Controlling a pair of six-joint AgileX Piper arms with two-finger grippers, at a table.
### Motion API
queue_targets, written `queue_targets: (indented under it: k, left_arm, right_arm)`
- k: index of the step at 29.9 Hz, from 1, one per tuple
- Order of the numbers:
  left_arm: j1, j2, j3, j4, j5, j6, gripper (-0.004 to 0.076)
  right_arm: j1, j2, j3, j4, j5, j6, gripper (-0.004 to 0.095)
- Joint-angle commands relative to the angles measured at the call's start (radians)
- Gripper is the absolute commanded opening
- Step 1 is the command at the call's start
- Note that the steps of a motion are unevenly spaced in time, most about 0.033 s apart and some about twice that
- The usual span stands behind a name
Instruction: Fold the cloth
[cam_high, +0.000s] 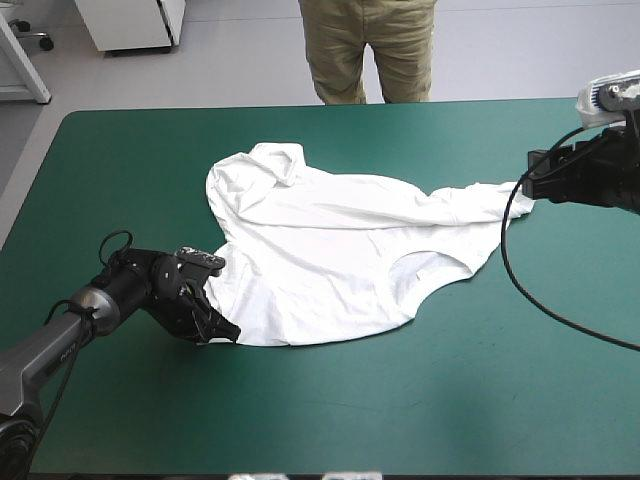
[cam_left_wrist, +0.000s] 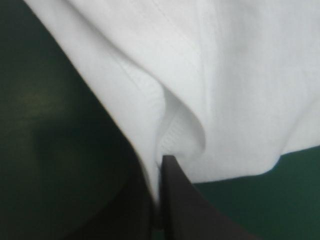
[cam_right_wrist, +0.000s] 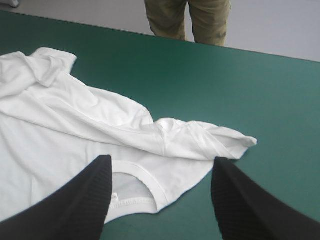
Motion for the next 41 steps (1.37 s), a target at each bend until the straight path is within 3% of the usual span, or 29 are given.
queue_targets:
  k: [1,16,25,32,41]
  left_arm:
    - [-0.011,0.014,0.019,-0.083,-0.045,-0.006,-0.0009]
    - [-0.011,-0.077,0.016,-0.088,-0.045,-0.003,-0.0009]
    - [-0.011,-0.077,0.016,-0.086,-0.059,0.002,-0.0009]
    - [-0.011,-0.077,0.016,-0.085,-0.053,0.023,-0.0009]
    - [-0.011,-0.077,0.016,-0.085,-0.06,0.026,-0.0009]
  right_arm:
    - [-0.008,0.02,-0.023,-0.076,-0.035,0.049,0.054]
    - [-0.004,0.372,-0.023,-0.117,0.008,0.109,0.054]
    - [0.081,0.546,-0.022,-0.187,0.06,0.165,0.054]
    - [0.09,0.592,0.167,-0.198,-0.063,0.174,0.054]
    - [0.093,0.653,0.261,-0.075,-0.221,0.167,0.054]
